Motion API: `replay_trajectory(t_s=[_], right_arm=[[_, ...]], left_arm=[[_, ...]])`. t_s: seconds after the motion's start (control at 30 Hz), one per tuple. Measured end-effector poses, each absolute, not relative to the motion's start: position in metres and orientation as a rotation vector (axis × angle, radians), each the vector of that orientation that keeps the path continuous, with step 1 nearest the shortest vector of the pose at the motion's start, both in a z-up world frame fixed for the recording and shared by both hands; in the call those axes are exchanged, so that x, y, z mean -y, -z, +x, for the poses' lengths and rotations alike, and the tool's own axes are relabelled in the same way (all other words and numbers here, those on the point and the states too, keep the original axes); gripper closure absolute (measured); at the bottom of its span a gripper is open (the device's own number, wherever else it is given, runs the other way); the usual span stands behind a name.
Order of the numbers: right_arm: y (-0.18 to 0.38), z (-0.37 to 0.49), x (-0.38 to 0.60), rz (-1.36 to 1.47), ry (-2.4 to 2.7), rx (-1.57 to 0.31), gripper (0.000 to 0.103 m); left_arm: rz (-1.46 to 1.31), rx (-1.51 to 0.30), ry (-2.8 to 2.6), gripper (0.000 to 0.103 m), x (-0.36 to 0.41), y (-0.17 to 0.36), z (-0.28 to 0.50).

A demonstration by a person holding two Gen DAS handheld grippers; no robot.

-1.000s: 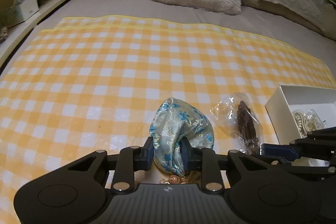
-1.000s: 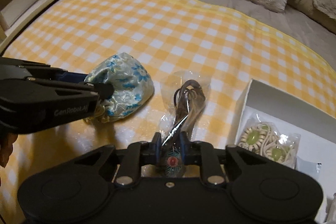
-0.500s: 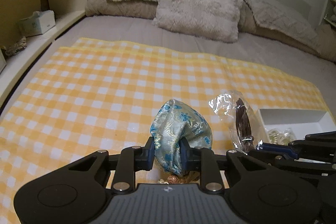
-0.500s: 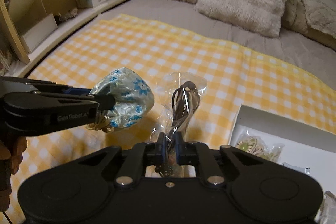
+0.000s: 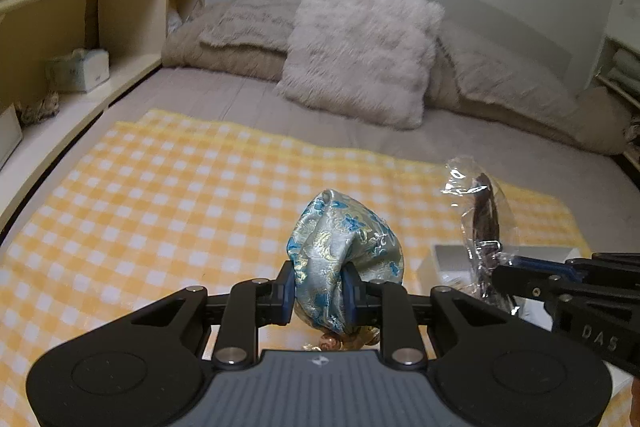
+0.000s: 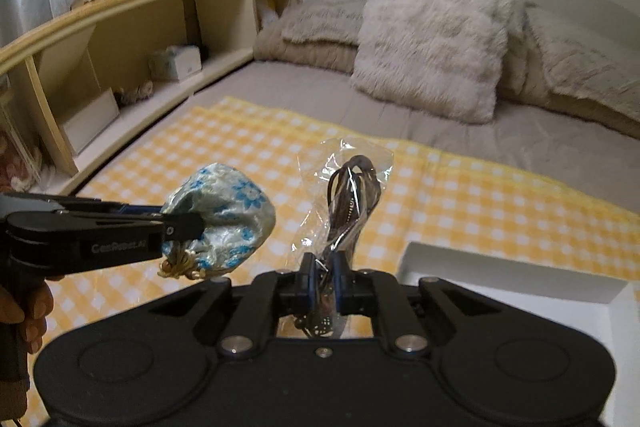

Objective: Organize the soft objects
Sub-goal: 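Carry the floral pouch and clear bag into the tray and release both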

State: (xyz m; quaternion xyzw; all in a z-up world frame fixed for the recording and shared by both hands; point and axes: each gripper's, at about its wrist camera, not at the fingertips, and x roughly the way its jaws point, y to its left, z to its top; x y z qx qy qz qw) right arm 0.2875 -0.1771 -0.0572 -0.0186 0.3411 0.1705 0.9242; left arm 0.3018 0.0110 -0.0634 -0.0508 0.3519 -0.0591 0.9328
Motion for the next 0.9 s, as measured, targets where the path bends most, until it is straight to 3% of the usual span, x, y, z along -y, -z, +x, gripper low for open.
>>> replay_trajectory(t_s=[0.5,0.9], right_arm=[[0.025,0.251,0.279,0.045,-0.218,-0.601,0.094],[0.032,0.243,0.355,0.104,-0.088,-0.61,0.093]], left_arm=[[-0.156,-0.593,0.261,0.078,0.047,0.025,0.273],[-0.167,-0.617,0.382,0.078,0.116,0.036,0.282]])
